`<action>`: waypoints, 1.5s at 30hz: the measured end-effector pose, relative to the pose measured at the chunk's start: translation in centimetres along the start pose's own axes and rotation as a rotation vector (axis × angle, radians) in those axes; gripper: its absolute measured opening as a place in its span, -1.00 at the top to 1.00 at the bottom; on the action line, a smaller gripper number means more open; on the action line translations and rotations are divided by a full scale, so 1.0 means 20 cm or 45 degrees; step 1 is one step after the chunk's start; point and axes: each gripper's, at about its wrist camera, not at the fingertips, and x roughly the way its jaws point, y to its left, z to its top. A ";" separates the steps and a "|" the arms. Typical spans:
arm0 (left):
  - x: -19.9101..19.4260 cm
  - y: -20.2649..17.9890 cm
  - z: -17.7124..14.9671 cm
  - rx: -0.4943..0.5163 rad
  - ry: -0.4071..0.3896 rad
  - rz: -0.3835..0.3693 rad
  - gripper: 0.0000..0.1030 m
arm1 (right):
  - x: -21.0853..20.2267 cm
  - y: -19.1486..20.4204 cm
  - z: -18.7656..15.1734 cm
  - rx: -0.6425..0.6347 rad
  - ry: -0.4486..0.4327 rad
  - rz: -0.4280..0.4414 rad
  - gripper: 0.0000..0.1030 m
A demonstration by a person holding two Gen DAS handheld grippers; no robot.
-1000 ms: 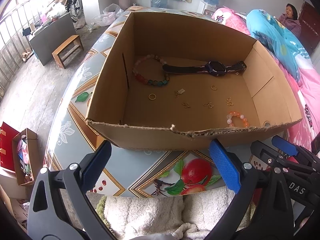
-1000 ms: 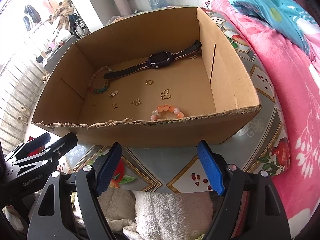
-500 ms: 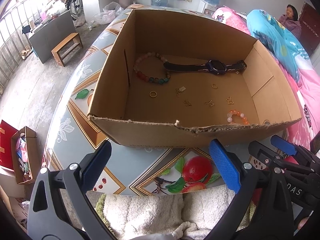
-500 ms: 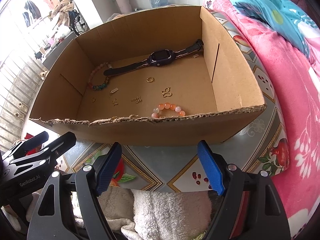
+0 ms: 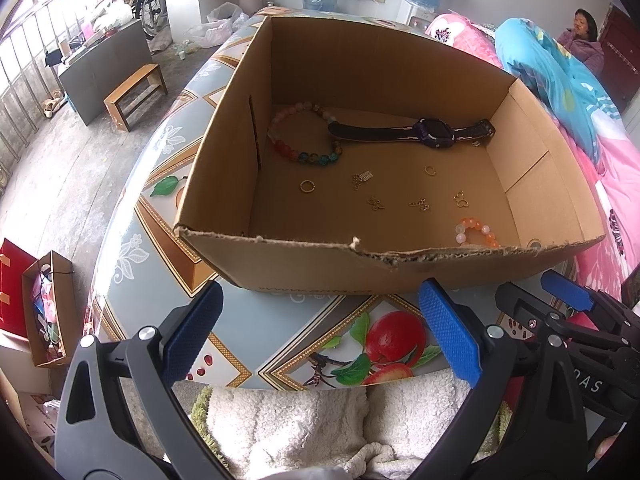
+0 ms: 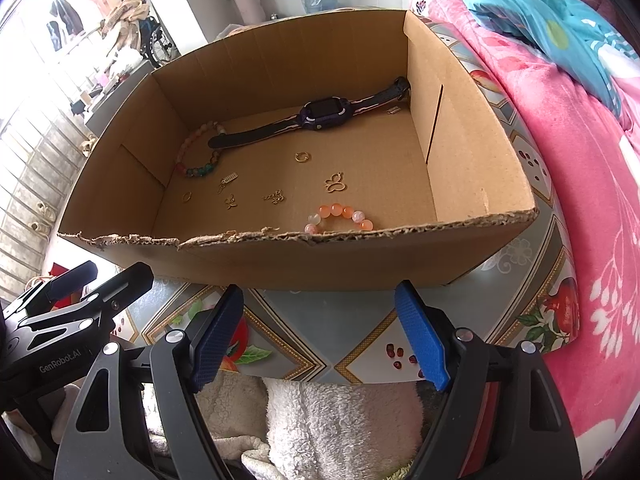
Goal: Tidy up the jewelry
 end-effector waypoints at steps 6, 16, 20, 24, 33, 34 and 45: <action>0.00 0.00 0.00 -0.001 -0.001 0.000 -0.84 | 0.00 0.00 0.00 -0.003 -0.003 -0.002 -0.48; 0.00 0.01 0.00 -0.008 -0.001 0.002 -0.84 | 0.00 0.00 0.00 -0.004 -0.002 -0.002 -0.48; 0.00 0.02 0.00 -0.009 -0.003 0.004 -0.84 | 0.00 0.01 0.00 -0.007 0.000 -0.001 -0.48; 0.00 0.02 0.00 -0.010 -0.005 0.005 -0.84 | 0.00 0.01 0.01 -0.013 0.001 0.000 -0.48; 0.00 0.01 0.00 -0.005 -0.002 0.002 -0.84 | 0.00 0.01 0.01 -0.010 0.001 -0.002 -0.48; 0.00 0.00 0.00 -0.003 -0.003 0.002 -0.84 | 0.00 0.01 0.01 -0.009 0.001 -0.002 -0.48; 0.00 0.00 0.00 -0.007 -0.004 0.004 -0.84 | 0.00 0.01 0.01 -0.009 0.001 0.002 -0.48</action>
